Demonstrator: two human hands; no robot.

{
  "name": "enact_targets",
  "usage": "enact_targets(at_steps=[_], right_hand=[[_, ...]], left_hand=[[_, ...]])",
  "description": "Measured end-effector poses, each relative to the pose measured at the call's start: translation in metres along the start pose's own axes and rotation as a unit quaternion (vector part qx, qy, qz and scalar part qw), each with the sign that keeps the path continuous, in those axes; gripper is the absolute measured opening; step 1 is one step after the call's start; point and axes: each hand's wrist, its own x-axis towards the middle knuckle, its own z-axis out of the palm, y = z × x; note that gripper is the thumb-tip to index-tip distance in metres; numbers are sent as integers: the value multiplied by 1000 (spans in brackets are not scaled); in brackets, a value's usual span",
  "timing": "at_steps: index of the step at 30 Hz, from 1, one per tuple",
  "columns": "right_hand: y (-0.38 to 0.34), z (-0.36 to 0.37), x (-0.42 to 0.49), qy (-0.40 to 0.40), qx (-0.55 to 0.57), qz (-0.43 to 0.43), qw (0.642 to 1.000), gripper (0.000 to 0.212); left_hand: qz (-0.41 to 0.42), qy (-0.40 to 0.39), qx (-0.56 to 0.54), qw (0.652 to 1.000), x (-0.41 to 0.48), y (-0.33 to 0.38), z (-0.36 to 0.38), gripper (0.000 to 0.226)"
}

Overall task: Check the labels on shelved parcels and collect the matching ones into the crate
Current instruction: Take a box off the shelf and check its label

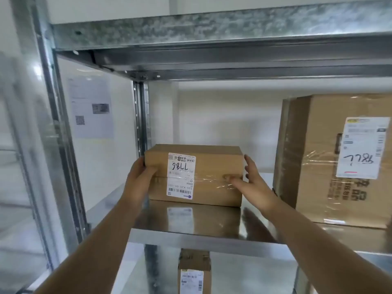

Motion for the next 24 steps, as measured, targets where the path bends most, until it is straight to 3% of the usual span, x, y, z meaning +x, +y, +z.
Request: enact_targets(at_steps=[3,9,19,24], right_hand=[[9,3,12,-27,-13,-9,1000,88],[14,9,17,-18,-11,-6,1000,68],[9,15,18,49,120,8,992,49],[-7,7,15,80,193,-10,978,26]], left_hand=[[-39,-67,-40,996,15,-5,-6,38],[-94,-120,-107,983,33,-12,-11,34],[-26,-146,-44,988,38,-10,-23,30],[40,-191,-116,974,40,-3,-30,55]])
